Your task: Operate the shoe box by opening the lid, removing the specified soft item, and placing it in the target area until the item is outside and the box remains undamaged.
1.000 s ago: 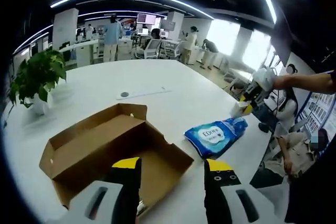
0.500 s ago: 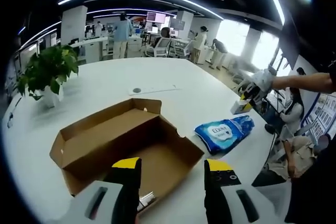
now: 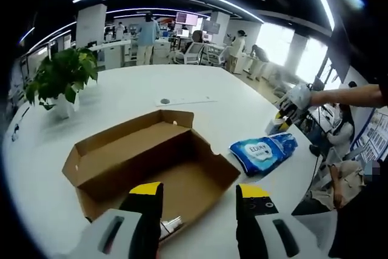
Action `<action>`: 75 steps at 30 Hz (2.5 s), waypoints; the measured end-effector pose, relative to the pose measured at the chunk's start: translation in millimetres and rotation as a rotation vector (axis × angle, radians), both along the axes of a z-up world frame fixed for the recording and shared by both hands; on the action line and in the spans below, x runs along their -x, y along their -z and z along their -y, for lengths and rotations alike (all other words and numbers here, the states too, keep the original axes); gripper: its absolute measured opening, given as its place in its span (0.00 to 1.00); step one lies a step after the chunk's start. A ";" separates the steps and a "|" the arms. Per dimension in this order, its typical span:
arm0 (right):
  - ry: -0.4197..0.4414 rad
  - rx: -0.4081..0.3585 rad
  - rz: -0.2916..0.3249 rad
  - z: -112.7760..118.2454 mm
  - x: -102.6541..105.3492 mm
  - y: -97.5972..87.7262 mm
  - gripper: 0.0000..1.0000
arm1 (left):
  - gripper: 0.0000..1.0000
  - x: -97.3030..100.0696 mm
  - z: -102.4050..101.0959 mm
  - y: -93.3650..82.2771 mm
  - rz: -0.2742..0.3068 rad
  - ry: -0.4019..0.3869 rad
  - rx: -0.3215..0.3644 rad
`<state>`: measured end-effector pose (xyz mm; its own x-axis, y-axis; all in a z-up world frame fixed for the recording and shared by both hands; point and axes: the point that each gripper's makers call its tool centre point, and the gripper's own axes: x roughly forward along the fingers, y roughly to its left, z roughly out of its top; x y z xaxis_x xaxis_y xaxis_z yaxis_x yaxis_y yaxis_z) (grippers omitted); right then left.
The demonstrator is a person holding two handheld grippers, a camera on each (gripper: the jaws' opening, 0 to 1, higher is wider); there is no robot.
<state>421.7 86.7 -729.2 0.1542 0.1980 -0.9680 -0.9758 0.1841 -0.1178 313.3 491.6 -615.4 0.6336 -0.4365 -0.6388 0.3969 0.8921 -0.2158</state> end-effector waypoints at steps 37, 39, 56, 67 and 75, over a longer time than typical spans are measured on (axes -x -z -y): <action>-0.090 0.033 -0.043 1.0 -3.5 26.3 0.18 | 0.49 6.8 4.5 10.7 -0.042 -0.014 -0.006; -0.088 0.033 -0.044 1.2 -4.3 26.0 0.18 | 0.49 6.5 5.0 10.3 -0.040 -0.011 -0.006; -0.078 0.036 -0.021 1.5 -3.8 14.6 0.19 | 0.49 9.8 3.0 6.9 -0.030 -0.006 0.005; 0.008 0.020 -0.006 11.1 -0.2 -2.9 0.20 | 0.49 12.1 0.1 3.3 -0.014 -0.006 0.034; 0.129 -0.030 0.012 13.8 2.4 -20.8 0.20 | 0.49 15.0 -1.1 0.7 -0.001 0.012 0.051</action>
